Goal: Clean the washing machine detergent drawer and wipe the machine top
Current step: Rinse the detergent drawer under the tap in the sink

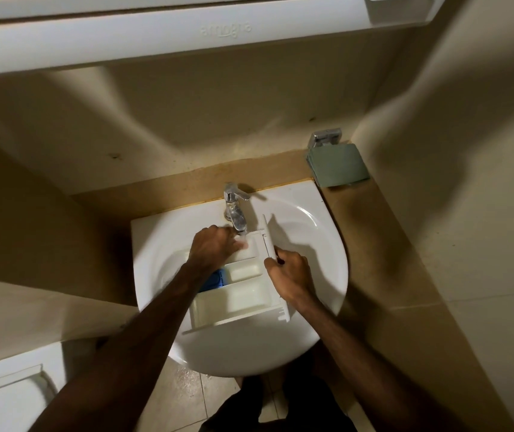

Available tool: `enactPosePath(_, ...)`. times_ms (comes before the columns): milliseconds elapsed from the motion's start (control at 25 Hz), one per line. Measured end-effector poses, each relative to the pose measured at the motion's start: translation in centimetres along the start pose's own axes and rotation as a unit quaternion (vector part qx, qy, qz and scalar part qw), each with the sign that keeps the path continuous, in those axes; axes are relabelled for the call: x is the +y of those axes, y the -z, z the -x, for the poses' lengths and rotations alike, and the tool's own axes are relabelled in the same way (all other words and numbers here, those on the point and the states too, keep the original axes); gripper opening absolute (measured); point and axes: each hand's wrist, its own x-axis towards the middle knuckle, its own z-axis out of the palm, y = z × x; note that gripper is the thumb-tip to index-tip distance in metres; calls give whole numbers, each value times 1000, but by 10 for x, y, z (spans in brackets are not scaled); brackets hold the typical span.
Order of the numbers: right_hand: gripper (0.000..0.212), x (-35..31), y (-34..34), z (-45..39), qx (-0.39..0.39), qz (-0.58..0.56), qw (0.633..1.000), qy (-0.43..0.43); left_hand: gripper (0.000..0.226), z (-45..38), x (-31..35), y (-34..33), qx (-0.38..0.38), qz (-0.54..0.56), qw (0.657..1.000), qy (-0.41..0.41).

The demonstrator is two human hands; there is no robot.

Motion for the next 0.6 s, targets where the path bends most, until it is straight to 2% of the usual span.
enactPosePath(80, 43, 5, 0, 1, 14, -8, 1000, 3, 55, -4, 1, 6, -53, -36, 998, -7)
enactPosePath(120, 42, 8, 0, 1, 19, -22, 1000, 3, 59, -5, -1, 10, -50, -56, 997, -9)
enactPosePath(240, 31, 10, 0, 3, 41, -58, 997, 10, 80, -8, -5, 11, 5, -119, 993, 25)
enactPosePath(360, 39, 8, -4, 8, 51, -59, 997, 17, 93, -9, 2, 4, 33, -117, 991, 59)
enactPosePath(440, 46, 11, -4, 8, 46, -60, 997, 16, 86, -7, 3, 0, 35, -110, 992, 54)
enactPosePath(600, 56, 21, 0, 3, 44, -60, 997, 11, 58, -4, -5, -5, 5, -79, 996, -39)
